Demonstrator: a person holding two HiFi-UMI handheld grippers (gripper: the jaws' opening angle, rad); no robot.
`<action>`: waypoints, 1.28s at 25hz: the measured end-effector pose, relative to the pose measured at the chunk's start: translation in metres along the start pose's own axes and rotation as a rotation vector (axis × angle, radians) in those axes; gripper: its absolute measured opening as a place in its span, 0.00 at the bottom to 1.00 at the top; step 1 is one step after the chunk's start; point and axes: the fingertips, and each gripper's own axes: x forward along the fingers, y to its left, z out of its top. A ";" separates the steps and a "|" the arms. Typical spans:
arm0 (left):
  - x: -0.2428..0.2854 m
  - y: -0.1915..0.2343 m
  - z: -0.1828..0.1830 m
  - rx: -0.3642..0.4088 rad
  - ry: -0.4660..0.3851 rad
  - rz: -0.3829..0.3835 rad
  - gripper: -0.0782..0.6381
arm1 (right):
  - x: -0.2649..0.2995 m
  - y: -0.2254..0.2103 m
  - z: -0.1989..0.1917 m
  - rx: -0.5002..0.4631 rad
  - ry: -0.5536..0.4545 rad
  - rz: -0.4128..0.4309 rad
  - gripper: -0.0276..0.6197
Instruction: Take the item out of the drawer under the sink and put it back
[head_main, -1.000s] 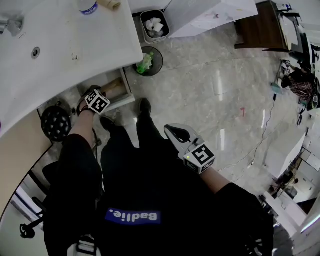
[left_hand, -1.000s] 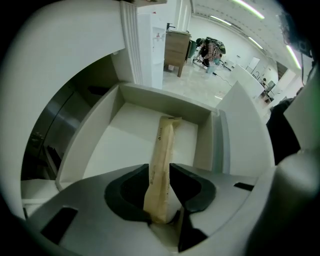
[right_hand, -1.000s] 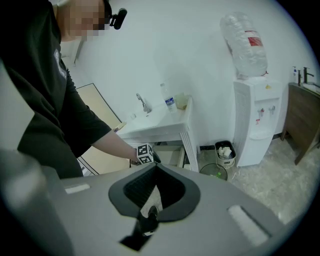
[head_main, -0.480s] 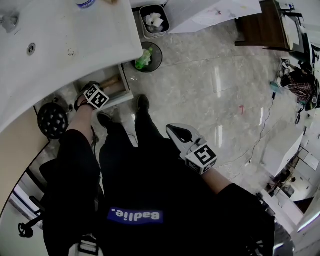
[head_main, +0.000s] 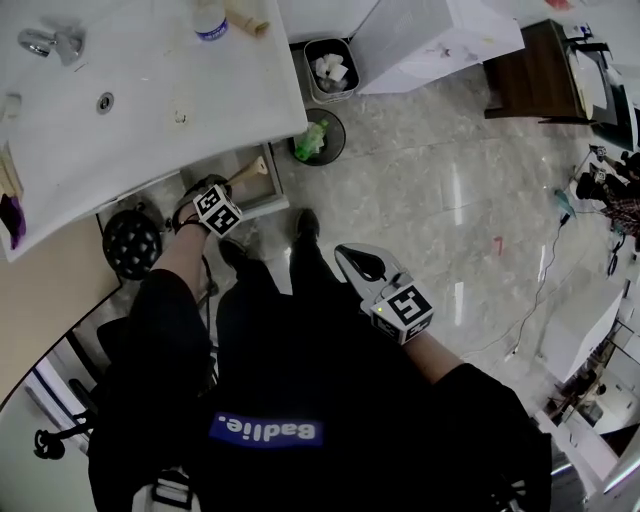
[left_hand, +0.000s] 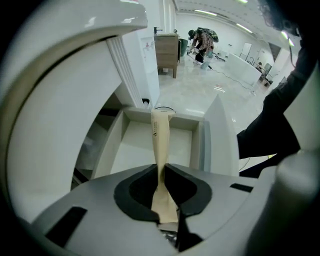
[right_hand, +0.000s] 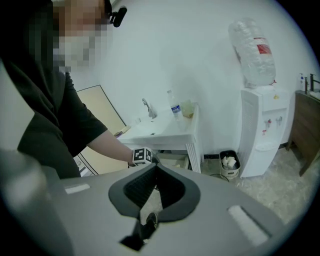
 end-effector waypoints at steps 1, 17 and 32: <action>-0.010 0.000 0.002 0.008 -0.007 0.005 0.18 | 0.001 0.002 0.004 -0.008 -0.011 0.002 0.05; -0.214 -0.019 0.049 -0.247 -0.380 0.106 0.17 | 0.008 0.051 0.071 -0.116 -0.140 0.066 0.05; -0.405 -0.044 0.070 -0.534 -0.808 0.151 0.17 | 0.019 0.111 0.122 -0.241 -0.194 0.165 0.05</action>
